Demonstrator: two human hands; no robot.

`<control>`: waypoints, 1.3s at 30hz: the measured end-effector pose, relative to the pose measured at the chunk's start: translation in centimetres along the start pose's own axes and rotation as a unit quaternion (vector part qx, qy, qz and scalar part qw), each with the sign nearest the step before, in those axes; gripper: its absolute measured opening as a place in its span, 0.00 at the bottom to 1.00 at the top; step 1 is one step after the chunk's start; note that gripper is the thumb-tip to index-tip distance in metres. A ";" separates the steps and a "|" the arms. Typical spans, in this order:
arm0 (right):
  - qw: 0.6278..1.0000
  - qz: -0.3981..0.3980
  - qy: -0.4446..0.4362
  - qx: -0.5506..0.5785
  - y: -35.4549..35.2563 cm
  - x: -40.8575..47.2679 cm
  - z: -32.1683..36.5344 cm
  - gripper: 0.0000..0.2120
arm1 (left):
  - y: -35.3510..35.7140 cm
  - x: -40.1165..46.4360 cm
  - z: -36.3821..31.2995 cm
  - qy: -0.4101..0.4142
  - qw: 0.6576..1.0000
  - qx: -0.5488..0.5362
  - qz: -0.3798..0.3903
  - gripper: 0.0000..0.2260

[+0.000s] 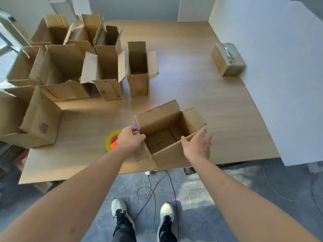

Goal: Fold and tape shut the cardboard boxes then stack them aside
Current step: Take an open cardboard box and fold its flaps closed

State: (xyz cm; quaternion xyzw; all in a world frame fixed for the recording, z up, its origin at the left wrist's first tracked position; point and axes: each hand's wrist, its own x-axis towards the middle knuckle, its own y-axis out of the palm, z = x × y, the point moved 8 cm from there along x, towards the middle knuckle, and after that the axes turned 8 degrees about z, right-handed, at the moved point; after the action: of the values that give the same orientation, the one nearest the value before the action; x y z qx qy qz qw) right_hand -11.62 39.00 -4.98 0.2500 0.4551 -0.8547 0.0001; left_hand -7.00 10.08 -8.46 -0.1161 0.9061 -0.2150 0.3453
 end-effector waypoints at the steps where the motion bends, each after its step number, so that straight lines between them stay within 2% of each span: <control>1: 1.000 0.012 0.003 0.005 0.3 0.6 -0.3 0.45 | -0.6 0.6 -0.2 0.014 1.000 0.001 -0.018 0.15; 4: 0.995 0.065 0.009 0.073 1.2 1.7 -0.5 0.43 | -2.1 1.2 -0.9 0.040 0.995 -0.032 -0.083 0.24; 6: 0.992 0.071 0.018 0.100 0.9 1.9 -0.5 0.42 | -2.8 0.5 -1.3 0.036 0.989 -0.069 -0.127 0.29; 10: 0.978 0.103 0.021 0.182 1.2 2.3 -0.6 0.51 | -2.7 -1.7 -1.1 0.061 0.968 -0.180 -0.162 0.18; 12: 0.971 0.097 0.011 0.218 1.3 2.2 -0.4 0.56 | -2.0 -2.0 -1.8 0.113 0.975 -0.140 -0.131 0.08; 14: 0.968 0.090 -0.008 0.233 1.5 2.1 -0.2 0.56 | -0.6 -1.8 -2.0 0.170 0.981 -0.058 -0.075 0.06; 16: 0.969 0.089 -0.038 0.229 1.7 1.8 0.1 0.47 | 0.8 -1.5 -2.1 0.229 0.972 0.042 -0.033 0.04; 17: 0.970 0.089 -0.062 0.216 1.8 1.7 0.2 0.39 | 1.5 -1.5 -2.1 0.260 0.960 0.102 -0.022 0.05; 19: 0.976 0.101 -0.111 0.158 2.4 1.7 0.4 0.19 | 2.5 -1.6 -1.8 0.289 0.943 0.164 -0.007 0.09; 20: 0.978 0.108 -0.126 0.127 2.6 1.6 0.4 0.15 | 2.7 -1.8 -1.6 0.284 0.945 0.163 0.007 0.13; 22: 0.981 0.114 -0.129 0.094 2.8 1.3 0.1 0.16 | 3.3 -2.5 -1.4 0.274 0.946 0.160 0.060 0.26; 25: 0.983 0.096 -0.119 0.100 2.1 1.2 -0.1 0.18 | 4.1 -3.5 -1.3 0.289 0.924 0.220 0.123 0.45; 27: 0.984 0.075 -0.099 0.131 1.4 1.3 -0.4 0.16 | 4.3 -3.6 -1.3 0.305 0.901 0.273 0.143 0.49; 29: 0.983 0.034 -0.075 0.166 0.5 1.3 -0.4 0.17 | 4.2 -3.5 -1.4 0.309 0.897 0.285 0.134 0.41; 33: 0.965 -0.036 -0.055 0.253 -1.1 0.7 0.2 0.19 | 3.5 -3.1 -2.6 0.298 0.923 0.230 0.077 0.22; 36: 0.972 -0.035 -0.101 0.211 -0.8 0.4 1.5 0.25 | 2.5 -2.5 -3.7 0.308 0.924 0.228 -0.008 0.12; 37: 0.981 -0.031 -0.117 0.154 -0.5 0.2 1.9 0.28 | 2.3 -2.6 -4.1 0.314 0.920 0.231 -0.038 0.14; 39: 0.989 -0.019 -0.145 0.016 0.7 0.0 2.8 0.31 | 2.5 -2.7 -4.4 0.310 0.919 0.231 -0.070 0.26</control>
State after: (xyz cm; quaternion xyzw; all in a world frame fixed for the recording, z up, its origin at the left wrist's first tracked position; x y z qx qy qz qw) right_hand -12.66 36.35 -4.23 0.1149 0.4415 -0.8887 0.0455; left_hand -8.20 14.65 -5.16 -0.0240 0.8823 -0.4677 0.0481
